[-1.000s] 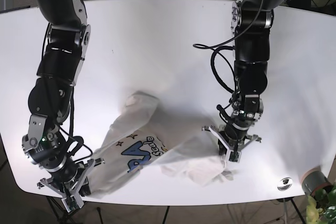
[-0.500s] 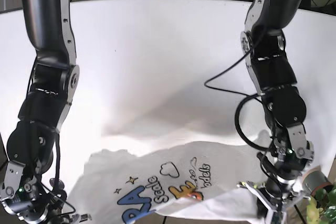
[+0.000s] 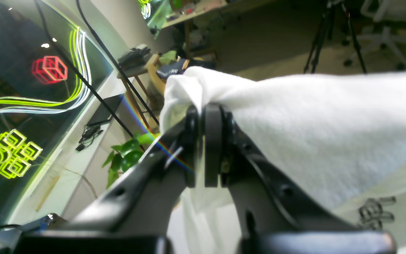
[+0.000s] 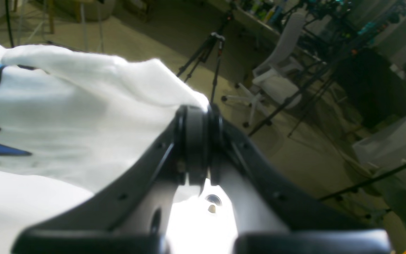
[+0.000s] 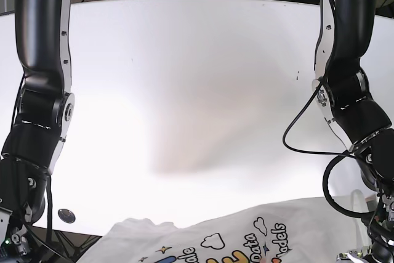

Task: Fold the T-shirt properly
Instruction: 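Lift the T-shirt with both grippers, stretching it between them, then lay the T-shirt flat by dragging both grippers across the table, then release the T-shirt and move both grippers down along its sides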

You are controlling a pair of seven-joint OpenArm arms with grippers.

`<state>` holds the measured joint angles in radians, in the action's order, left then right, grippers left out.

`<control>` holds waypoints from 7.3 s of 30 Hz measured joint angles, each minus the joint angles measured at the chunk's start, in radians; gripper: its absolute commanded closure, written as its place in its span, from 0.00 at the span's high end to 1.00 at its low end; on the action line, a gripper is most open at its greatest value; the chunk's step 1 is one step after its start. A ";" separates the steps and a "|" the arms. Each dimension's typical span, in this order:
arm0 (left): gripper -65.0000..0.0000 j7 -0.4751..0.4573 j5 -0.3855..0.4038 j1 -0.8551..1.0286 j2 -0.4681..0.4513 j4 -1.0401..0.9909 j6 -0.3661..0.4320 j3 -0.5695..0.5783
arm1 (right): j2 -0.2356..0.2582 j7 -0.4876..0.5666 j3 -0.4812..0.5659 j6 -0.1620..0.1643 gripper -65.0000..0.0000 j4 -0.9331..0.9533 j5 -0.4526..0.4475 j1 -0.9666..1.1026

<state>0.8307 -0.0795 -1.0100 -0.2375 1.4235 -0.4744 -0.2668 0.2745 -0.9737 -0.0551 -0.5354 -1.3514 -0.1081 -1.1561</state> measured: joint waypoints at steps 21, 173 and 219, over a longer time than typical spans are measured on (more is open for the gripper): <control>0.00 0.008 -0.006 0.338 0.000 -0.002 -0.069 -0.119 | -0.014 -0.014 -0.172 -0.001 0.03 -0.271 -0.005 0.612; 0.81 0.070 -0.005 0.784 -0.010 0.056 -0.067 -0.306 | -0.213 0.140 -0.409 -0.083 0.06 0.107 -0.161 0.979; 0.21 -0.460 0.012 0.352 -0.167 -1.067 -0.159 -0.234 | -0.219 0.132 -0.415 -0.087 0.06 0.089 -0.158 0.985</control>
<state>0.3702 -0.0677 -0.6579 -0.4049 0.3569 -0.6331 -0.5011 0.0555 -0.8413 -0.4702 -0.6220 -1.2621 -0.2661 -0.1715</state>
